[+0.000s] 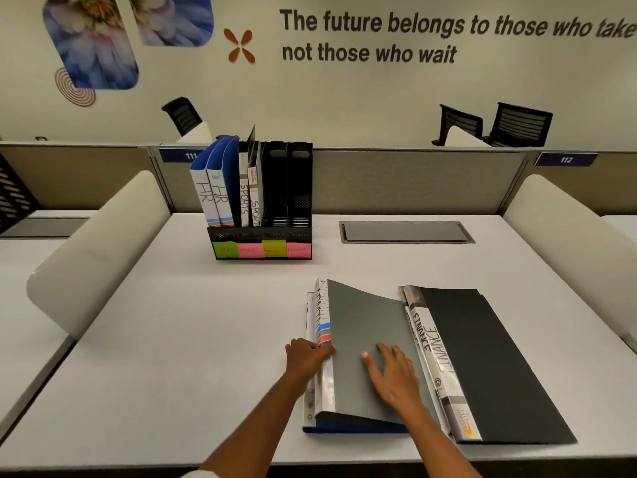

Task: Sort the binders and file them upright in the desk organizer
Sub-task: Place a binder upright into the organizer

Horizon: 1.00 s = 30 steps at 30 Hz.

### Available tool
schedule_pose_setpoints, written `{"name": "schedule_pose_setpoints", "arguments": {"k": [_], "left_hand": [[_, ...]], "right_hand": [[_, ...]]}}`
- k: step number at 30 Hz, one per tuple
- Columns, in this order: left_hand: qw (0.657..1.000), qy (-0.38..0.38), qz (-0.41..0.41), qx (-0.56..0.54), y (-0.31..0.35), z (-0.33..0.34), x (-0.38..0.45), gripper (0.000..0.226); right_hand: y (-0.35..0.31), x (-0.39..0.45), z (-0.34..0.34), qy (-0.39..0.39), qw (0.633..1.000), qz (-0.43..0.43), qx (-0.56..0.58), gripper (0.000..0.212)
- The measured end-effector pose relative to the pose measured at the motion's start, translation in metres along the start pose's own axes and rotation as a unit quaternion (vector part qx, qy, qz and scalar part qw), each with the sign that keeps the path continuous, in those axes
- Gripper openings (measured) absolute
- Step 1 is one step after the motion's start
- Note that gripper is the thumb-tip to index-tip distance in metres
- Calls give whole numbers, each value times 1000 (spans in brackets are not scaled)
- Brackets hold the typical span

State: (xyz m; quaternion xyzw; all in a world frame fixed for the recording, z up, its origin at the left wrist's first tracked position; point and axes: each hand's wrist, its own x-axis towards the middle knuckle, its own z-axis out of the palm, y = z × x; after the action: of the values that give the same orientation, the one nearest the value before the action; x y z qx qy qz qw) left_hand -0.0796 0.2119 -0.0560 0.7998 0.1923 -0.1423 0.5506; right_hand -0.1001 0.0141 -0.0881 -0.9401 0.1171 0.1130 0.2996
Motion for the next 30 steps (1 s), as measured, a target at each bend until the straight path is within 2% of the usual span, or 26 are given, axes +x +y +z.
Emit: {"name": "schedule_pose_setpoints", "arguments": {"k": [5,11,16,21,25,30], "left_hand": [[998,-34,-9,-60,24,4,-1,48],[998,-30,38,-28,47,3,17,39],[994,-25,106,-24,75,-5,39,24],[981,-26,188,-31,105,-23,58,22],[960,-2,276,-55,132,-39,70,22],[924,61,374,-54,155,-57,84,29]], "right_hand": [[-5,12,-8,16,999,5,37,70],[-18,38,-32,29,992,0,126,61],[-43,67,-57,31,982,4,186,48],[-93,94,-84,68,969,-26,234,52],[-150,104,-111,102,946,-72,300,48],[-223,109,-134,85,918,-134,364,68]]}}
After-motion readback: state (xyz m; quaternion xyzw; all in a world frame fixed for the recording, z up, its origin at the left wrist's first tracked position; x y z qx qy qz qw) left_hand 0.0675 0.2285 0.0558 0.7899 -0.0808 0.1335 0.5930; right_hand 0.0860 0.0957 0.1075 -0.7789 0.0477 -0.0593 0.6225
